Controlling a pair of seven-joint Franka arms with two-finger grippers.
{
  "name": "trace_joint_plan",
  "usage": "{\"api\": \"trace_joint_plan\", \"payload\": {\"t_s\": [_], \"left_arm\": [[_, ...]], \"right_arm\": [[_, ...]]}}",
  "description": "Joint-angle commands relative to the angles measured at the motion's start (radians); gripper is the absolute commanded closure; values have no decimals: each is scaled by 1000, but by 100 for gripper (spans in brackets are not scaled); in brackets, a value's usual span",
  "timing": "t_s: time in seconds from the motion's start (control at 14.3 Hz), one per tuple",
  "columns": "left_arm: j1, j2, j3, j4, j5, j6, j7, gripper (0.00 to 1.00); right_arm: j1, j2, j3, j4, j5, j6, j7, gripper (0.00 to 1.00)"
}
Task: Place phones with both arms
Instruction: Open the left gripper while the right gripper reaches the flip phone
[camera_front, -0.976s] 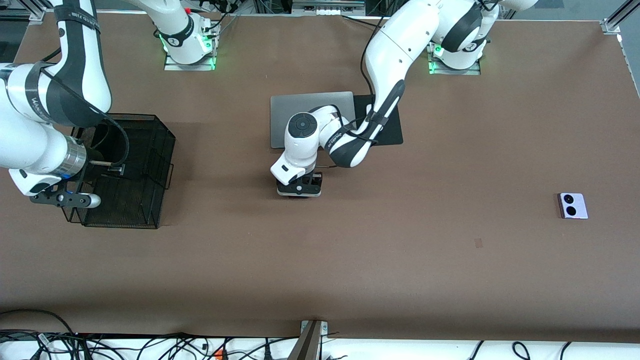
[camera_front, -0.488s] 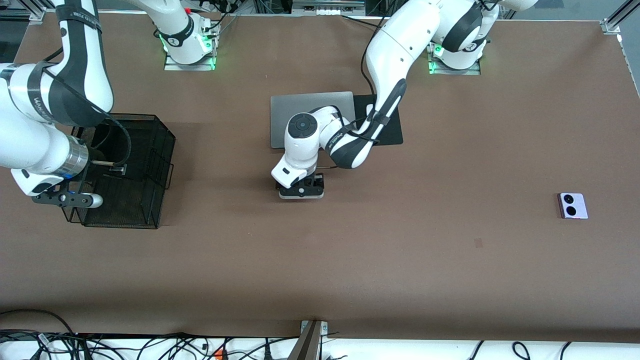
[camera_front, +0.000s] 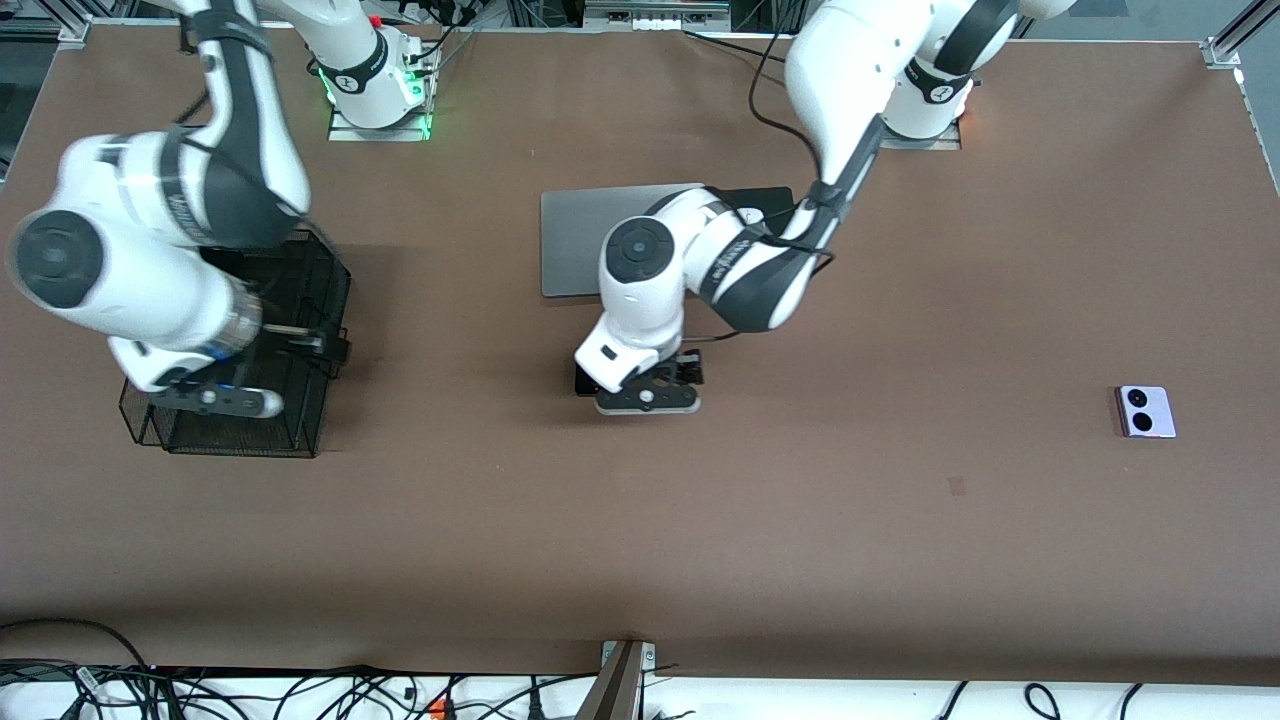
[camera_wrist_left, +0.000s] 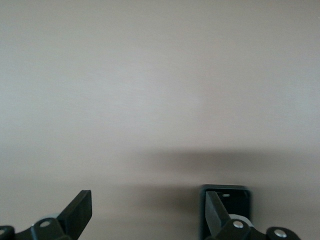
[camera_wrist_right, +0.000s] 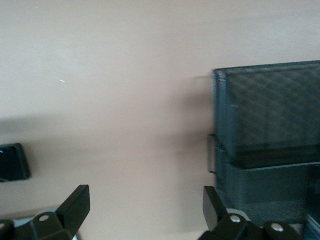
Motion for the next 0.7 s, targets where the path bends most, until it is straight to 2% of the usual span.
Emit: {"api": "trace_joint_plan", "payload": {"t_s": [0.0,0.28,0.42,0.63], "left_arm": [[50,-62,-5,-60,-4,-108,119,0],[157,-187,3,-229,5,-133,298,0],[212,-233,4,-281,19,-137,390,0],[274,-293,3,-373,99,-133,443,0]], "right_arm": [[25,138,68,152,20,26,146,0],[25,260,249,194,19,243,347,0],[28,315,290,232,19,274,396,0],[86,396,294,278,16,339,493,0]]}}
